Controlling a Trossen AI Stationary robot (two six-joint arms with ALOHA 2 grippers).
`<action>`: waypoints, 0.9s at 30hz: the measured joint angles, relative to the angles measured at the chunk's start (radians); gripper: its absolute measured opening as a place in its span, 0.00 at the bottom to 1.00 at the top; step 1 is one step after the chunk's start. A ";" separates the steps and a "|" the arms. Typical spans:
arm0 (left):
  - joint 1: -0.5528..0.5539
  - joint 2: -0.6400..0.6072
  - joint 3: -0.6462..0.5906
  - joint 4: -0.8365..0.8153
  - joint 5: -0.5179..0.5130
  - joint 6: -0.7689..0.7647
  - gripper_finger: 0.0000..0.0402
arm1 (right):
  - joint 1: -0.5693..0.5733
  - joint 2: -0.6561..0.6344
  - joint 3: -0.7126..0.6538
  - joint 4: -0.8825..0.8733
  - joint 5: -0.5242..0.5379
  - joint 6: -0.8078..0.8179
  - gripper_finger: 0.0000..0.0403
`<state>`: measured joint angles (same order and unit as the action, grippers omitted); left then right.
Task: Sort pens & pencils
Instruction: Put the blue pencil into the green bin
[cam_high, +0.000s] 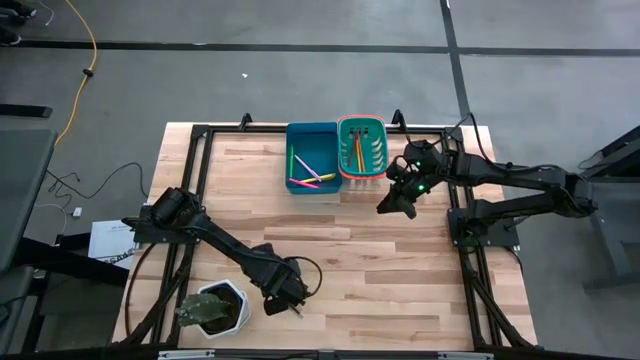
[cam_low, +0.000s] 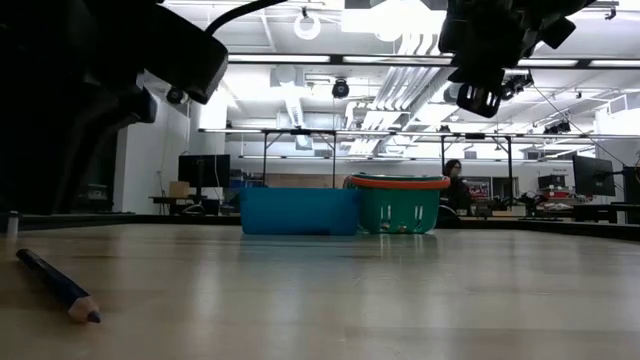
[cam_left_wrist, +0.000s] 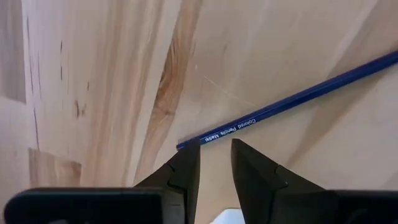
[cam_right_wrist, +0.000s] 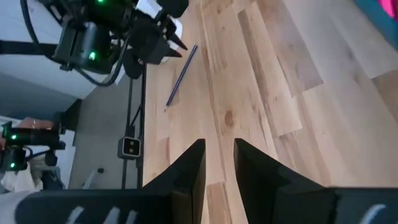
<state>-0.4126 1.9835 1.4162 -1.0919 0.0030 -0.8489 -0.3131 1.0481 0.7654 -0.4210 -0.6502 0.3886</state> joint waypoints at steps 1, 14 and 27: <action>0.000 0.000 0.000 0.000 -0.003 0.020 0.20 | -0.007 0.000 0.000 0.000 0.000 0.003 0.19; -0.003 0.000 -0.029 0.123 -0.012 0.172 0.20 | -0.076 0.000 0.000 0.001 0.000 -0.001 0.19; -0.034 0.000 -0.038 0.185 -0.026 0.313 0.20 | -0.129 0.000 0.000 0.001 0.000 -0.028 0.19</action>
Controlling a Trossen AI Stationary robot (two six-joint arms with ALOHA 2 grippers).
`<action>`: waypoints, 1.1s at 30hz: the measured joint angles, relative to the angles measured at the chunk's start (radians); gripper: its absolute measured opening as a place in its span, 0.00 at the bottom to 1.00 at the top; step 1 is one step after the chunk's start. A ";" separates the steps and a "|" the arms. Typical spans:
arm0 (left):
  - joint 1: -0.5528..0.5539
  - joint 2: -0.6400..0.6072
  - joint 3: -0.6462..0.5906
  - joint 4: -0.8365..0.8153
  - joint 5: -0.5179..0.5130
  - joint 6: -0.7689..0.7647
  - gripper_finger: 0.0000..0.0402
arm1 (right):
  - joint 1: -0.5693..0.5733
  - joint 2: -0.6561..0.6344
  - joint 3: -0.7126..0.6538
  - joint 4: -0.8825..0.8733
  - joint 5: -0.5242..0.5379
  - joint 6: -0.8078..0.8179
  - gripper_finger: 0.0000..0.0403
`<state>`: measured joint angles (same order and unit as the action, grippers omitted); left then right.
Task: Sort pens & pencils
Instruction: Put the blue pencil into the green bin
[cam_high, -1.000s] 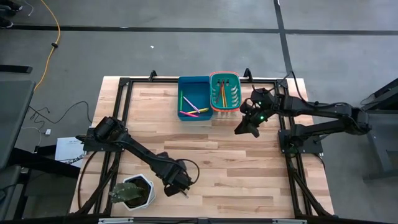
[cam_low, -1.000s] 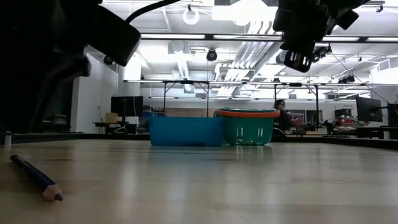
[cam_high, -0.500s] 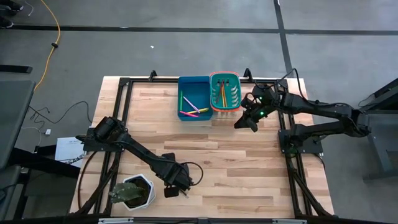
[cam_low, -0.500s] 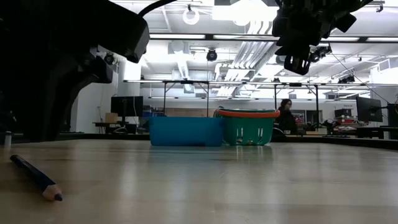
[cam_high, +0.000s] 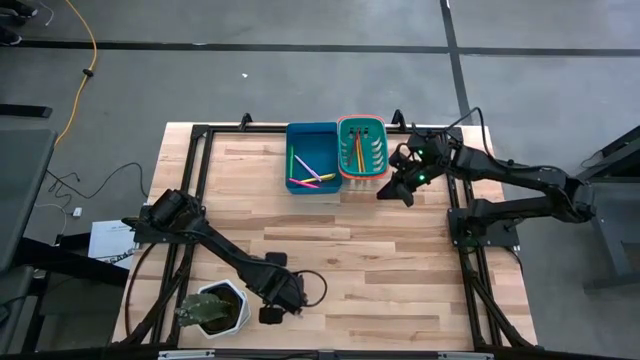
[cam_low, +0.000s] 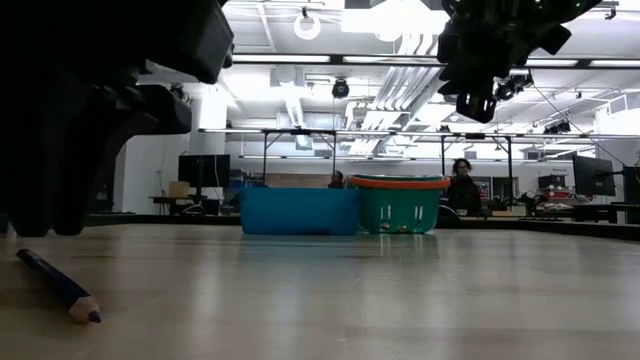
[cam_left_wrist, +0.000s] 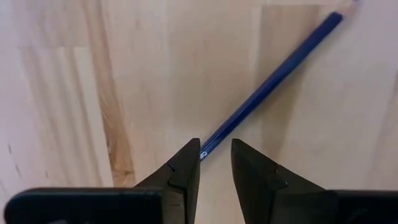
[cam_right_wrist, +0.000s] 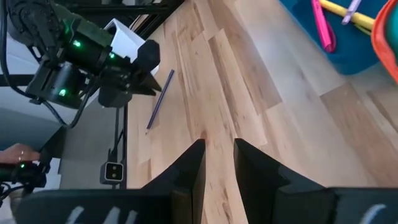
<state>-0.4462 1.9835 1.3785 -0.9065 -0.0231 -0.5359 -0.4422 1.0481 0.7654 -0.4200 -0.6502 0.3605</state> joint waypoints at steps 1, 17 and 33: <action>0.000 0.000 0.000 0.006 0.000 0.011 0.20 | -0.004 0.000 0.000 0.000 0.000 -0.001 0.19; 0.000 0.000 0.000 0.100 -0.015 0.243 0.20 | -0.063 0.000 0.000 -0.001 0.000 0.001 0.19; -0.027 0.000 0.000 0.156 0.002 0.389 0.20 | -0.063 0.000 0.000 -0.001 0.025 0.024 0.19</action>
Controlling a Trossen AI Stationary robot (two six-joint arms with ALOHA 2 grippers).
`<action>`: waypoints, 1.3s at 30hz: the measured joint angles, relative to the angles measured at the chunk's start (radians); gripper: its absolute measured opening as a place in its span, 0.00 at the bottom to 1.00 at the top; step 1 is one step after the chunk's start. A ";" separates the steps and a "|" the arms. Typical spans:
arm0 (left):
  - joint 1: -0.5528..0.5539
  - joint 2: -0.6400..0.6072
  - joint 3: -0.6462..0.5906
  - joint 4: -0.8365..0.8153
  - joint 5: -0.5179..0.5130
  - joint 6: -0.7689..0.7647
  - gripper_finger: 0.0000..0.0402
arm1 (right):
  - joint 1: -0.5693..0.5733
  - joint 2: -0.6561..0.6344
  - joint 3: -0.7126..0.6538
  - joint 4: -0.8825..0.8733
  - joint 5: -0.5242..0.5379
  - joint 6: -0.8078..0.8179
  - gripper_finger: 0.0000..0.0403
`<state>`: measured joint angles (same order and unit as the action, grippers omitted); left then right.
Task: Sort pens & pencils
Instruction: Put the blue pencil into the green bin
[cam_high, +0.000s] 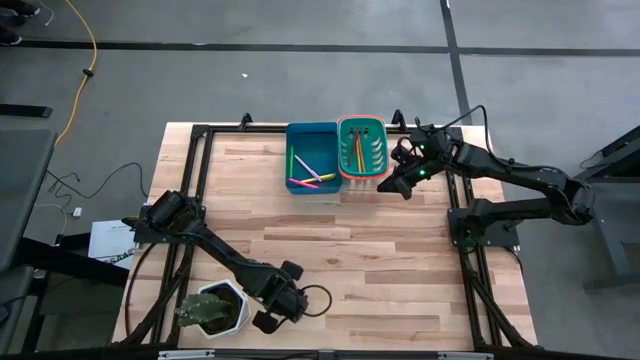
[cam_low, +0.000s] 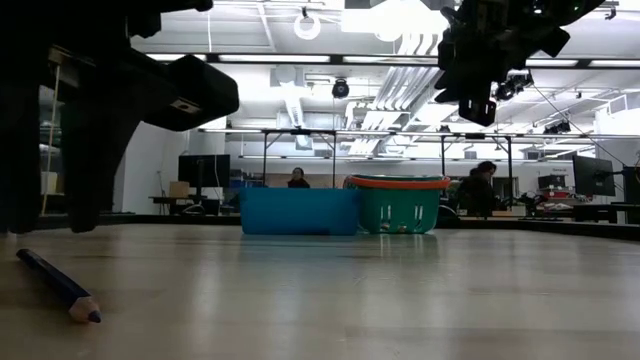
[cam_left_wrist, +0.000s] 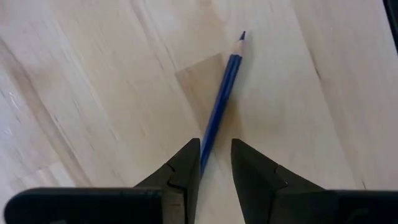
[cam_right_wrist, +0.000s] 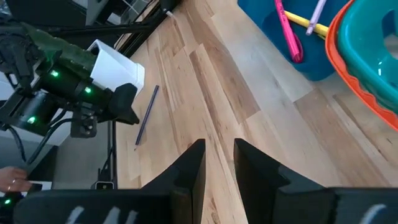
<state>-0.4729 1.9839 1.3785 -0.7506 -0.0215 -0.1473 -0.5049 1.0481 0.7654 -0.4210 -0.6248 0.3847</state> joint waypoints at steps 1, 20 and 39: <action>0.000 0.000 0.000 0.000 0.000 0.006 0.20 | 0.000 0.000 0.000 0.000 0.005 0.000 0.19; -0.005 0.072 0.037 0.040 0.018 0.038 0.20 | 0.000 -0.001 0.000 -0.004 0.018 0.008 0.19; -0.005 0.080 0.040 -0.017 0.010 0.038 0.19 | 0.000 -0.002 0.000 -0.008 0.019 0.008 0.19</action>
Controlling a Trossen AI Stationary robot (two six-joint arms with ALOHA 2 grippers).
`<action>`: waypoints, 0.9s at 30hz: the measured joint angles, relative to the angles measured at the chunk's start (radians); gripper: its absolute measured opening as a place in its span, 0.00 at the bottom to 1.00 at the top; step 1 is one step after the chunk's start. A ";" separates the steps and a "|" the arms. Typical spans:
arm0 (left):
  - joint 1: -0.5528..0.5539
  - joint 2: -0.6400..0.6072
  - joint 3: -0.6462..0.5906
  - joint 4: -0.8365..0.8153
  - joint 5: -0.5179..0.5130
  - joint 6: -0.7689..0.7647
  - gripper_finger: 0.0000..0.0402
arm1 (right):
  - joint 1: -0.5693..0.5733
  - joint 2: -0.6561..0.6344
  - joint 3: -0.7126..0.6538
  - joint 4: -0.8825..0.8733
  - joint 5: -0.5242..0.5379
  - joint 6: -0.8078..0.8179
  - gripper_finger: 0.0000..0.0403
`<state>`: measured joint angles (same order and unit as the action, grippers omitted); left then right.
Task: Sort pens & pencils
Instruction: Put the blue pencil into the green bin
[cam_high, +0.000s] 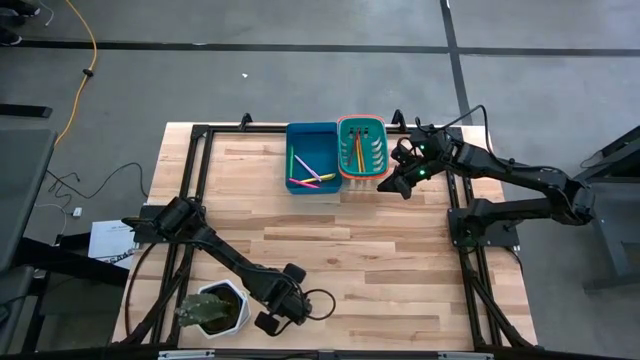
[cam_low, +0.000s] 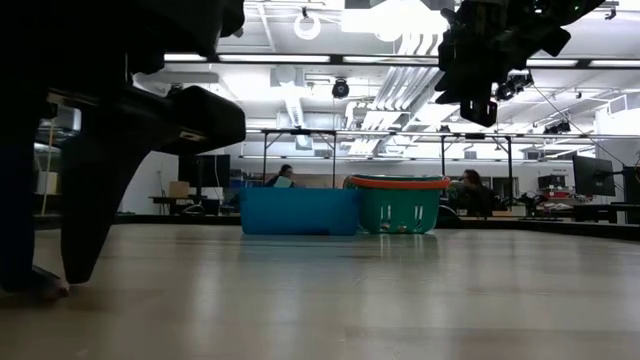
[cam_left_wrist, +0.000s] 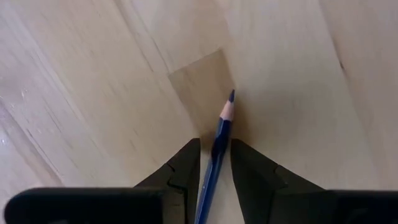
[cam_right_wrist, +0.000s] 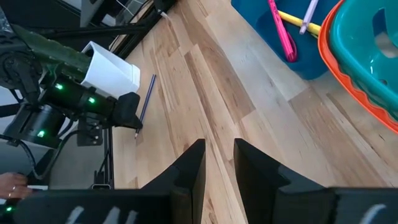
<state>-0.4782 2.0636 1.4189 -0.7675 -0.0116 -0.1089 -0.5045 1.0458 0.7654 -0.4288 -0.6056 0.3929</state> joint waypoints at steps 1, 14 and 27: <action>0.000 0.000 0.000 -0.002 0.000 0.000 0.19 | 0.000 0.000 0.000 0.000 0.000 0.000 0.19; 0.000 0.005 0.002 0.004 0.016 0.004 0.07 | 0.000 0.000 0.000 0.000 0.000 0.000 0.19; 0.000 0.024 0.004 0.007 0.053 0.000 0.13 | 0.000 0.000 0.000 0.000 0.000 0.000 0.19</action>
<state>-0.4778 2.0875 1.4227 -0.7601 0.0410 -0.1091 -0.5041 1.0458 0.7658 -0.4290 -0.6056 0.3928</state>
